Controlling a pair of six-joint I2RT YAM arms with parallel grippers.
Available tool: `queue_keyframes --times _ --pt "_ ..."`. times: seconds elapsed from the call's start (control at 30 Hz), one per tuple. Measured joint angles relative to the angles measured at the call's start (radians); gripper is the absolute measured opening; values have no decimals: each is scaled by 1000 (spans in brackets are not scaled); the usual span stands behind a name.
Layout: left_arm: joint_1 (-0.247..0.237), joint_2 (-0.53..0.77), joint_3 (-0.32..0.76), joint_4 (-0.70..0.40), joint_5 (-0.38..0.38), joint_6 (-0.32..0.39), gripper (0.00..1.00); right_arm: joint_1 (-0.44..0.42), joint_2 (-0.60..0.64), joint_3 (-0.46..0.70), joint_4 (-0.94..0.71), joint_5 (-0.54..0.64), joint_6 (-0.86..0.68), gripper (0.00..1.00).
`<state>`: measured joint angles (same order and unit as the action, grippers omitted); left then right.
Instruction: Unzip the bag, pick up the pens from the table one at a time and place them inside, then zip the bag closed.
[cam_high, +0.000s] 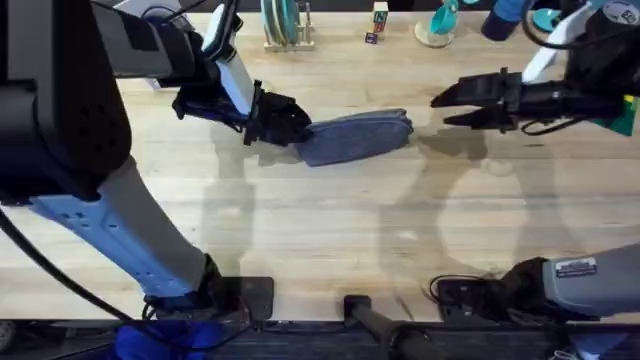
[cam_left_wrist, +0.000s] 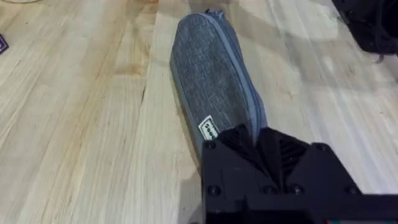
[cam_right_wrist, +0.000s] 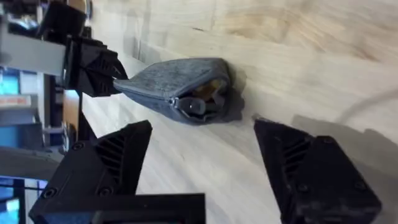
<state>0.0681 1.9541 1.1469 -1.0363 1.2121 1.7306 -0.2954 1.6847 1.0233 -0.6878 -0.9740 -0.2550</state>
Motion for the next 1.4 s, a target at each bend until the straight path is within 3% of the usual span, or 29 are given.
queue_keyframes --times 0.4,1.03,1.4 --pt "0 0 0 0 0 0 42 93 70 0 137 -18 32 995" --pt "0 0 0 1 0 -3 42 215 101 -1 223 -22 167 995" --pt "0 0 0 1 -2 -3 42 220 101 -1 226 -72 204 995"
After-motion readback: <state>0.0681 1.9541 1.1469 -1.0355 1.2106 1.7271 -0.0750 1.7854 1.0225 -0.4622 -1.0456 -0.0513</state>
